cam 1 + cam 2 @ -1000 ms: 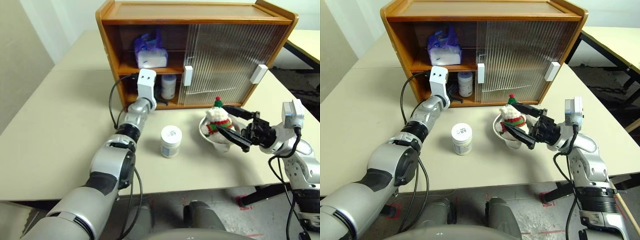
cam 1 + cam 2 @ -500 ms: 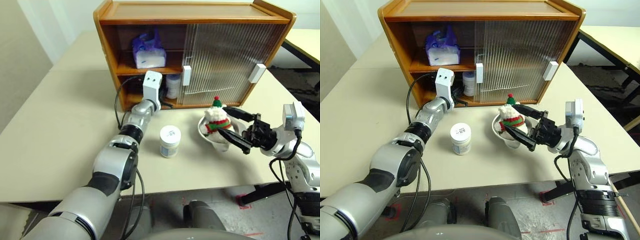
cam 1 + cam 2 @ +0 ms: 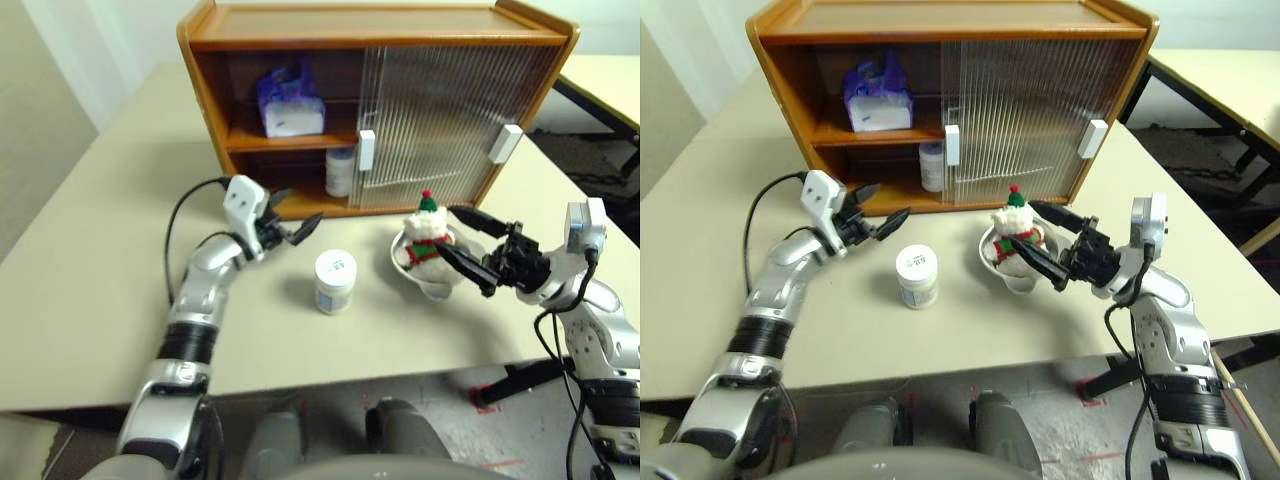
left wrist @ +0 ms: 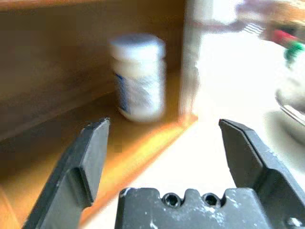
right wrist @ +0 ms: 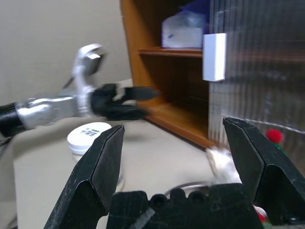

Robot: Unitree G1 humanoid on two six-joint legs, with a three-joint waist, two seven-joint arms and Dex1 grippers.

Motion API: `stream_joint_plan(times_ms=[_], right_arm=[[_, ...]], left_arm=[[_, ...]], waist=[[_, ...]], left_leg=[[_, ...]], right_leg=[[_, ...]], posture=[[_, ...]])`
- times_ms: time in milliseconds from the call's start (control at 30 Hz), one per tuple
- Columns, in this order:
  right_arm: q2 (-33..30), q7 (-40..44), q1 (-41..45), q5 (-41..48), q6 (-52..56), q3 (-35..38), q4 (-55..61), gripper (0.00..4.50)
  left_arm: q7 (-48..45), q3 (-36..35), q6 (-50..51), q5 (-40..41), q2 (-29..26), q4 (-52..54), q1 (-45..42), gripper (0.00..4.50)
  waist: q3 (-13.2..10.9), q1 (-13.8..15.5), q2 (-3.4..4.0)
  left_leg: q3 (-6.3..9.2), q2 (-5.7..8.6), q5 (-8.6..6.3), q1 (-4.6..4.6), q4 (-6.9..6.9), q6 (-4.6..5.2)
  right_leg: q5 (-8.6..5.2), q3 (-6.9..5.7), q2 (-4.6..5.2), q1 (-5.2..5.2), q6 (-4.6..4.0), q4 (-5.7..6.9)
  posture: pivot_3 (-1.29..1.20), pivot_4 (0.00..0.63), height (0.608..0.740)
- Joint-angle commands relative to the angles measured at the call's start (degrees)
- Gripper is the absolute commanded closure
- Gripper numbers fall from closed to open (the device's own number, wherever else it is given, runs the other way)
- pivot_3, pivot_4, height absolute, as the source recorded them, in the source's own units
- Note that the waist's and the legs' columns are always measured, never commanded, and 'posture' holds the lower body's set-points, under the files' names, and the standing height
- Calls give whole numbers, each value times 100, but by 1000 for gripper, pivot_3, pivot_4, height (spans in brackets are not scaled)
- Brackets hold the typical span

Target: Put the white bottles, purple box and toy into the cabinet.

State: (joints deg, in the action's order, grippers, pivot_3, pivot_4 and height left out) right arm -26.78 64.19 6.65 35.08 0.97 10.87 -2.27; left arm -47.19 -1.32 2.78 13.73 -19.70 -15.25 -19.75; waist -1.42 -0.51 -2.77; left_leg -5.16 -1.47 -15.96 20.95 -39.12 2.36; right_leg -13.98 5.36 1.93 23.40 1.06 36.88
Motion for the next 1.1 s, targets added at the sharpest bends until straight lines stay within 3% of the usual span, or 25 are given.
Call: stream_joint_plan(times_ms=[33, 267, 400, 567, 1033, 1100], right_arm=[[-8, 20, -24, -35, -34, 20, -59, 0], [-22, 73, 6, -67, -40, -25, -87, 0], [-38, 109, 44, -72, -17, -40, -109, 0], [-71, 154, 57, -77, -5, -15, -116, 0], [-139, 37, 49, -59, 128, 12, 124, 0], [-147, 44, 36, -60, 117, 22, 114, 0]], left_arm=[[-860, 98, 184, 301, -498, 376, 450, 56], [-1910, 168, 254, 677, -1077, 674, 939, 56], [-2583, 572, -201, 497, -1230, 581, 1049, 56], [-2720, 1005, -572, 274, -1021, 474, 927, 56], [-1904, 1553, -1079, -468, -6, -728, 322, 56], [-1844, 1549, -1068, -491, 30, -781, 301, 448]], waist=[[0, -5, 0], [-1, -6, 2], [-3, -10, 8], [-3, -2, 8], [-3, -8, 7], [-3, -6, 7]], left_leg=[[-5, -2, 0, -7, 0, 0], [-20, -10, -7, -58, 0, -12], [-21, -15, -9, -73, 0, -16], [-20, -16, -9, -69, 0, -15], [-20, -15, -6, -65, 1, -9], [-19, -15, -6, -65, 1, -9]], right_leg=[[-1, -1, 1, -5, -4, 0], [-29, -5, 6, -45, 3, -1], [-33, -5, 4, -56, -2, -1], [-35, -4, 5, -55, 0, -3], [-36, -1, 3, -57, 8, -10], [-37, -1, 2, -56, 9, -9]], posture=[[58, 0, 740], [57, 0, 740], [64, 0, 740], [65, 0, 740], [41, 0, 740], [41, 0, 740]])
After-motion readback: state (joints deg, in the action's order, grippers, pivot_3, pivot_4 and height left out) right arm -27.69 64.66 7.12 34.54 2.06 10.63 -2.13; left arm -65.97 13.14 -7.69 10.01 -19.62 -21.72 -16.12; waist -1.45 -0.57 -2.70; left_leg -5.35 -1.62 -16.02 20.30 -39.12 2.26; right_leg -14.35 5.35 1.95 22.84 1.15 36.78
